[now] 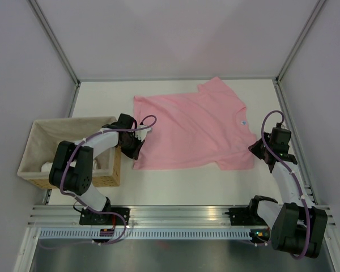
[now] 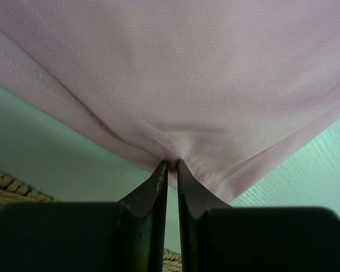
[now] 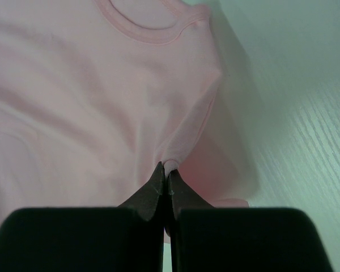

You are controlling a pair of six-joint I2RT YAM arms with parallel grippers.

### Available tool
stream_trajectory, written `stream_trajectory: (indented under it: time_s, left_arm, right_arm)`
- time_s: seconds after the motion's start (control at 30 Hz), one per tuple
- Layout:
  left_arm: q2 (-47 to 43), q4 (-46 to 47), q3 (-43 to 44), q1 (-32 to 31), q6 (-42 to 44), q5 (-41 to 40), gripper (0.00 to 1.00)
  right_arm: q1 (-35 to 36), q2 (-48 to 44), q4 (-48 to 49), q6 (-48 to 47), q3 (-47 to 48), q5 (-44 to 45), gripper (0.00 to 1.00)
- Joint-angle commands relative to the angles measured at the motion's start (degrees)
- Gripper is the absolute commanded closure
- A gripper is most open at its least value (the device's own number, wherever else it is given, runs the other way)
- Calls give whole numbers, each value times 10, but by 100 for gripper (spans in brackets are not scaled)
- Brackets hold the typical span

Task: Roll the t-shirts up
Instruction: Flatten the tshirt

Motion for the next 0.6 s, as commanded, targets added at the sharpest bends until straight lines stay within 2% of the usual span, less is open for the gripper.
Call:
stream_trajectory:
  time_s: [0.0, 0.4, 0.57]
  left_arm:
    - [-24, -3, 1, 1, 1, 13, 83]
    - [-13, -4, -5, 0, 5, 23, 83]
    - [-1, -4, -3, 0, 5, 8, 75]
  right_arm:
    - [-3, -2, 5, -6, 18, 12, 100]
    - [-3, -5, 4, -7, 16, 11, 100]
    - [-3, -5, 4, -9, 14, 14, 100]
